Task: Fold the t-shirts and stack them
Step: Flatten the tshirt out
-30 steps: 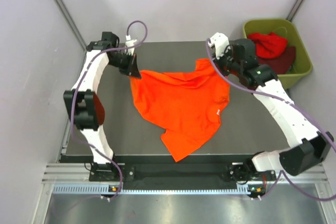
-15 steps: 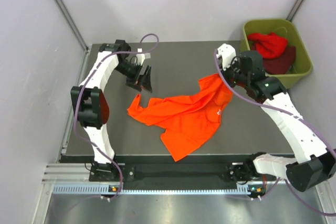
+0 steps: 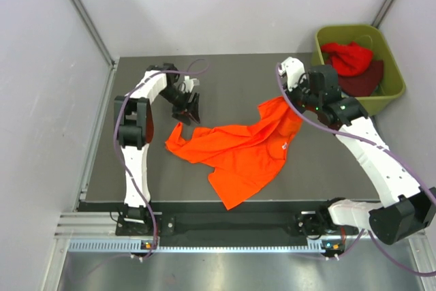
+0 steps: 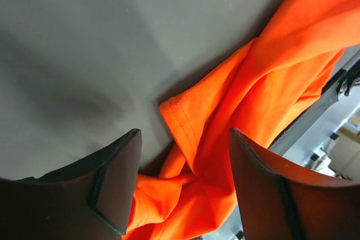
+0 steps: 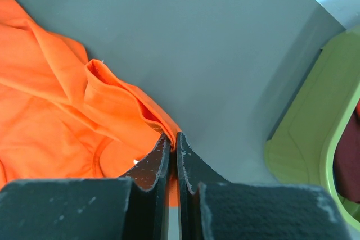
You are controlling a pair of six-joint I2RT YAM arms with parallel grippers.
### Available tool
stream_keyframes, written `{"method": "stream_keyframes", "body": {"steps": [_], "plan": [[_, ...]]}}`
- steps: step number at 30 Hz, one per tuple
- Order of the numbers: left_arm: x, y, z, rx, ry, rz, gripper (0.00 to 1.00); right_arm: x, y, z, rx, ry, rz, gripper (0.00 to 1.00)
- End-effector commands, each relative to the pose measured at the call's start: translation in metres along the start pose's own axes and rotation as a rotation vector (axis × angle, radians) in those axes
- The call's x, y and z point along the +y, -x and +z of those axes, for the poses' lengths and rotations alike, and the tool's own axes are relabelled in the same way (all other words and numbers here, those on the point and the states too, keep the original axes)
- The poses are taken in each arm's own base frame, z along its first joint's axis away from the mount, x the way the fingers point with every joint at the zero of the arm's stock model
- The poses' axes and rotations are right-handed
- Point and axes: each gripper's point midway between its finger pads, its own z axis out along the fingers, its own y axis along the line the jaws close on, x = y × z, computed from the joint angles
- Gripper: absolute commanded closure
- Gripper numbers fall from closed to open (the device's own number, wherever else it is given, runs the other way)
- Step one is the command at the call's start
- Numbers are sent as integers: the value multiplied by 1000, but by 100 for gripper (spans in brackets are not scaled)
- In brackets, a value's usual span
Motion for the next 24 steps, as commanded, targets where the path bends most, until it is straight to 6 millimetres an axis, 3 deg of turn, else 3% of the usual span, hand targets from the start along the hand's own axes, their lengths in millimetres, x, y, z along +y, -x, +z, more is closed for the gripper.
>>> {"method": "stream_keyframes", "body": {"steps": [1,7,13,15,18,21,24], "plan": [[-12,0,-7,-19,-46,14,32,-9,4,-7,-38,-29,8,100],[-4,-4,8,12,-64,-21,32,-9,-4,-3,-30,-27,21,100],[-2,-7,18,34,-98,-40,43,-11,-4,-1,-27,-29,23,100],[-3,-6,20,31,-105,-39,56,-12,-4,-1,-27,-32,24,100],[-1,-4,20,25,-102,-38,58,-12,-6,-2,-24,-34,24,100],[1,-1,23,20,-101,-44,74,-12,-9,-2,-23,-33,29,100],[3,0,24,19,-101,-44,76,-11,-11,-3,-21,-31,28,100]]}}
